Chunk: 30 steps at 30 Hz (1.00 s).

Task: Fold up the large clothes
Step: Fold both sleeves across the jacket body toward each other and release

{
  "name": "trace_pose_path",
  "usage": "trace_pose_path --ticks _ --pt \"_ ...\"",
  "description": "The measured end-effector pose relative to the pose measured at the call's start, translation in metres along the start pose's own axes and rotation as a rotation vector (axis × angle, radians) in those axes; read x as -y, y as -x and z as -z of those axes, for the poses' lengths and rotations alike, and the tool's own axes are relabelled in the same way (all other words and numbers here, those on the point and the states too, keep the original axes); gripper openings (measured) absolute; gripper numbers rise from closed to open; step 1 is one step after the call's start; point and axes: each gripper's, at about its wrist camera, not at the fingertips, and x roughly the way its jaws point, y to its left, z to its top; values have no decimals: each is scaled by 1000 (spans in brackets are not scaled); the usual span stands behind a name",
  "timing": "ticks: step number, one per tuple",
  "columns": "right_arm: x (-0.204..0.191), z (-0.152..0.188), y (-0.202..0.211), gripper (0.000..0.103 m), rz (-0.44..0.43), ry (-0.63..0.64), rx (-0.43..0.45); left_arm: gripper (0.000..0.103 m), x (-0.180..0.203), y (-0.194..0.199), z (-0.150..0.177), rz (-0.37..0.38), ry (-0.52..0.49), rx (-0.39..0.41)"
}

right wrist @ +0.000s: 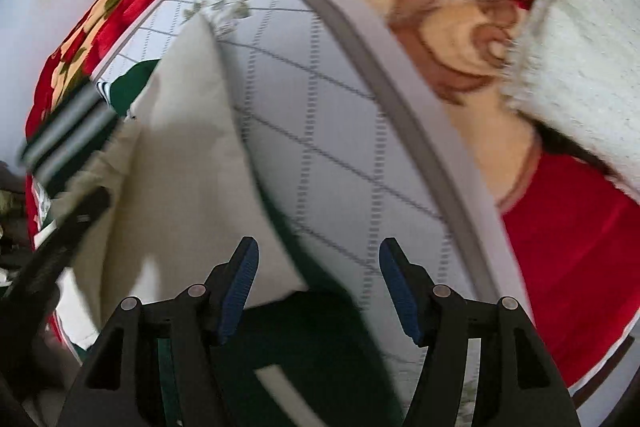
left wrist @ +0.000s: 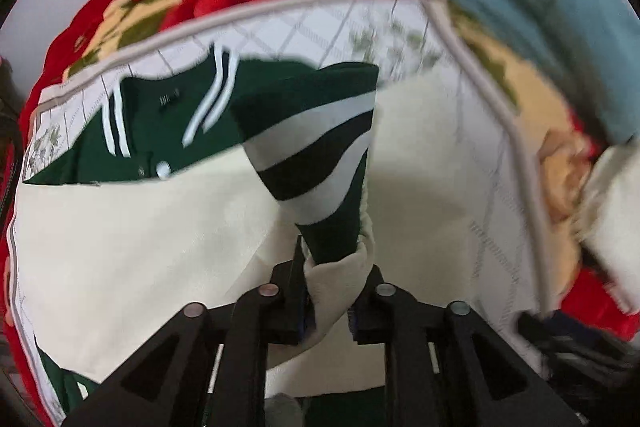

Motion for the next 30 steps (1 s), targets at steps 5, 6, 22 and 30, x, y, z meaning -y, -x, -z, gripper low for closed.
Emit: trace_pose_path --ticks 5,6,22,30 --pt "6 9 8 80 -59 -13 -5 96 -21 20 17 98 12 13" --pt "6 9 12 80 -82 -16 -6 96 -31 31 22 110 19 21" --pt "-151 -23 -83 56 -136 147 -165 96 -268 73 137 -325 461 -22" --pt "-145 -24 -49 8 -8 57 -82 96 -298 48 145 -387 430 -81"
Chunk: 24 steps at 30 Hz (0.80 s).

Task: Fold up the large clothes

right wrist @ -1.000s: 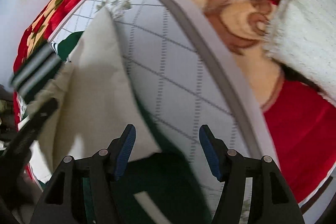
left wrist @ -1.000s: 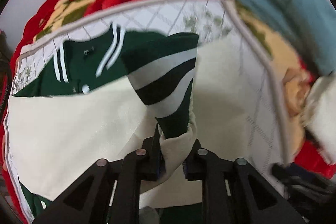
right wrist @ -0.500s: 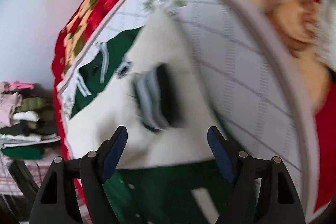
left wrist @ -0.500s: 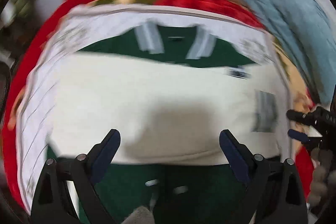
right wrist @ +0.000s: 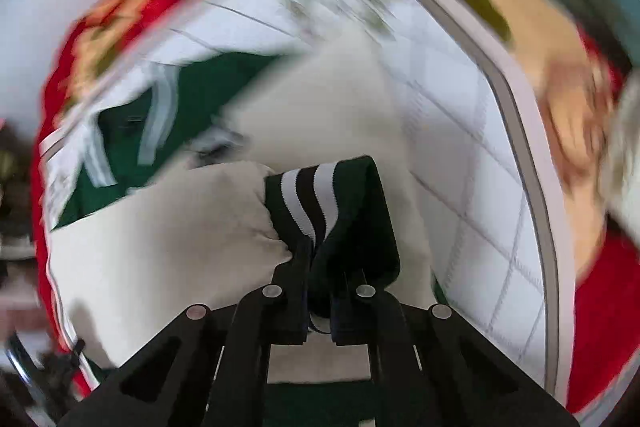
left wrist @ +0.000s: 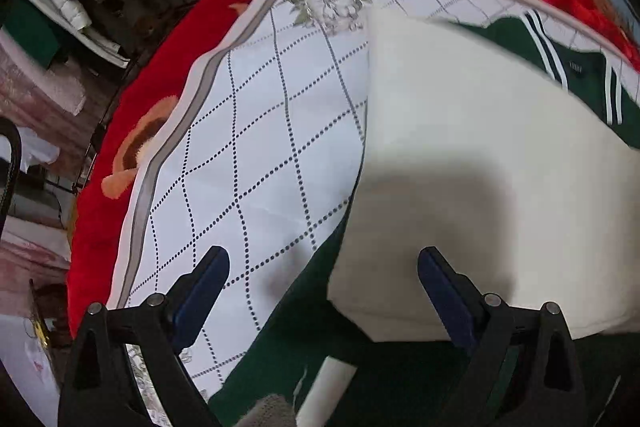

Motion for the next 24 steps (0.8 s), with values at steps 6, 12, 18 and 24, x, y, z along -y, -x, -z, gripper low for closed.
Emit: trace_pose_path --ticks 6,12,18,24 --pt "-10 43 24 45 24 47 -34 96 0 39 53 40 -145 -18" --pt "-53 184 10 47 -108 141 -267 96 25 28 147 71 -294 -168" --pt "-99 275 -74 44 67 267 -363 96 33 12 181 60 -315 -206" --pt "-112 281 -68 11 100 162 -300 96 19 1 178 87 -289 -214"
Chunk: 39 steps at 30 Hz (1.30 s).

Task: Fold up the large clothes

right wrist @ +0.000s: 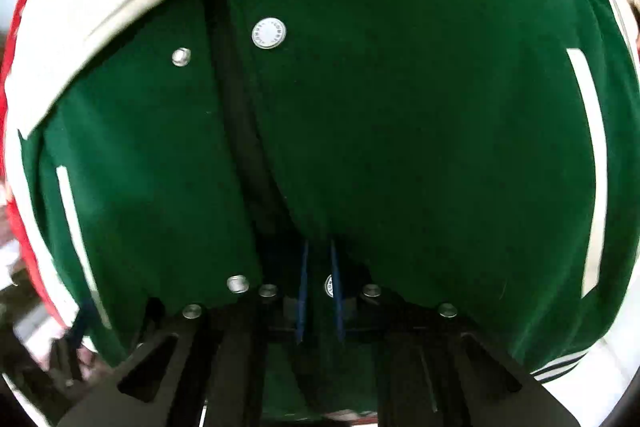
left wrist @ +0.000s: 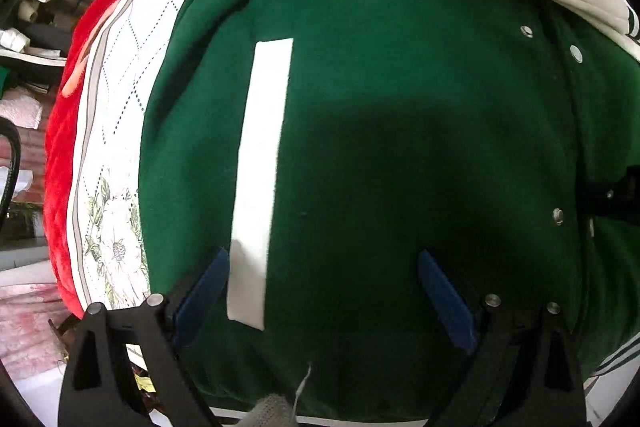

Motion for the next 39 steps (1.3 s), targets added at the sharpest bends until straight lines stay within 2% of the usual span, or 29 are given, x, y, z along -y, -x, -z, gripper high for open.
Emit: trace_pose_path --ticks 5,7,9,11,12,13,14,15,16,17,18,20,22,24,26,29,30,34,39 --pt "-45 13 14 10 -68 142 5 96 -12 -3 1 -4 18 -8" --pt "-62 15 9 10 -97 203 -33 96 -18 -4 1 -18 28 -18" --pt "-60 11 4 13 -159 224 -86 96 -27 -2 -2 -6 53 -40" --pt "-43 6 12 15 -226 195 -109 96 -36 9 -10 11 81 -29" --pt "-25 4 26 19 -249 169 -87 96 -39 14 -13 12 86 -17" --pt "-5 5 38 29 -243 146 -47 96 -42 22 -20 -2 88 9" --pt "13 0 54 36 -220 122 3 96 -46 30 -29 -33 89 44" --pt "37 -8 71 50 -179 91 61 96 -49 34 -37 -57 92 70" --pt "57 -12 82 57 -142 65 100 96 -53 37 -47 -91 99 100" --pt "86 -21 94 58 -69 28 149 96 -58 36 -63 -147 106 135" --pt "111 -28 101 58 18 -2 192 96 -60 34 -70 -173 109 144" --pt "142 -43 101 58 120 -41 221 96 -67 22 -97 -256 128 171" --pt "167 -63 93 58 173 -53 226 96 -69 11 -112 -311 128 175" --pt "175 -76 82 58 196 -32 220 96 -69 -2 -132 -374 113 176" --pt "164 -79 70 58 181 -17 233 97 -68 -17 -152 -437 88 178" --pt "154 -93 63 57 131 -13 288 103 -76 -34 -159 -509 69 167" --pt "147 -97 61 56 114 -20 308 103 -82 -34 -165 -514 75 169" --pt "137 -114 66 39 35 -21 344 103 -86 -19 -168 -503 157 162" --pt "133 -135 77 31 11 -17 368 103 -97 -21 -174 -487 233 141"
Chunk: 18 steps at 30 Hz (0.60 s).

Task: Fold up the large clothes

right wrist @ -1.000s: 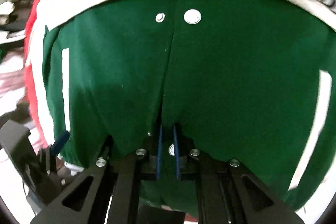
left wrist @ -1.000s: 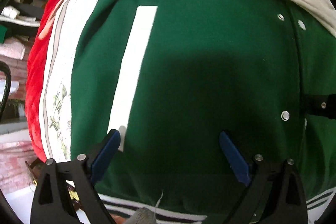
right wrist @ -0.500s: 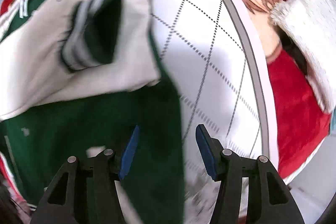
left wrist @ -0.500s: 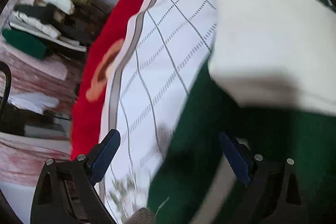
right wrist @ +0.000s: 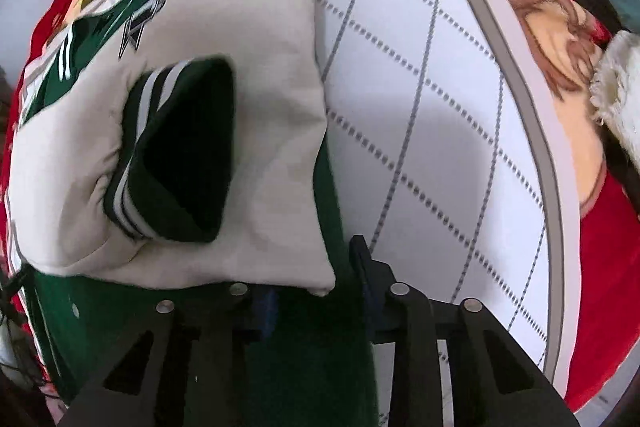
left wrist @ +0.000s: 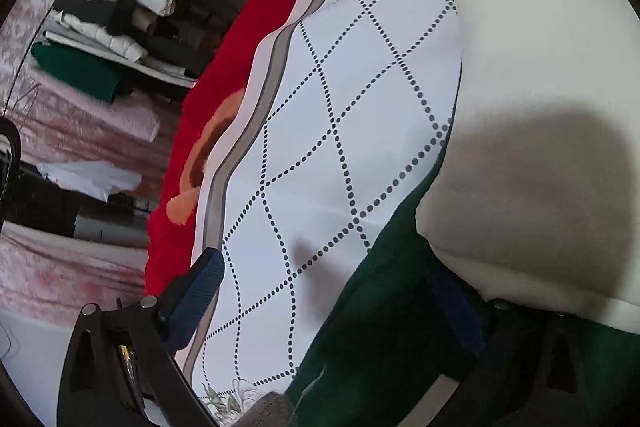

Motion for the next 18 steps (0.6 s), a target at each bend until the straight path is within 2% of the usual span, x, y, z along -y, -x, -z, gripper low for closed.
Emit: trace_pose_path --ticks 2,5,9,12,13,15,17,18 --pt "20 -6 3 31 20 -88 15 103 3 2 2 2 10 0" --pt "42 2 5 31 -26 -256 28 103 4 2 3 14 19 4" --pt "54 7 -5 31 -82 -388 -11 103 3 3 4 36 26 1" --pt "58 3 -7 31 -52 -370 -33 103 -2 3 4 61 42 -15" --pt "62 -7 -9 31 -26 -339 -47 103 -5 3 3 72 51 -27" --pt "63 -8 1 34 17 -307 -98 103 -13 10 5 107 64 -53" --pt "44 4 17 36 20 -270 -132 103 -20 25 12 143 49 -39" --pt "30 13 26 41 2 -244 -141 103 -24 38 21 171 30 -25"
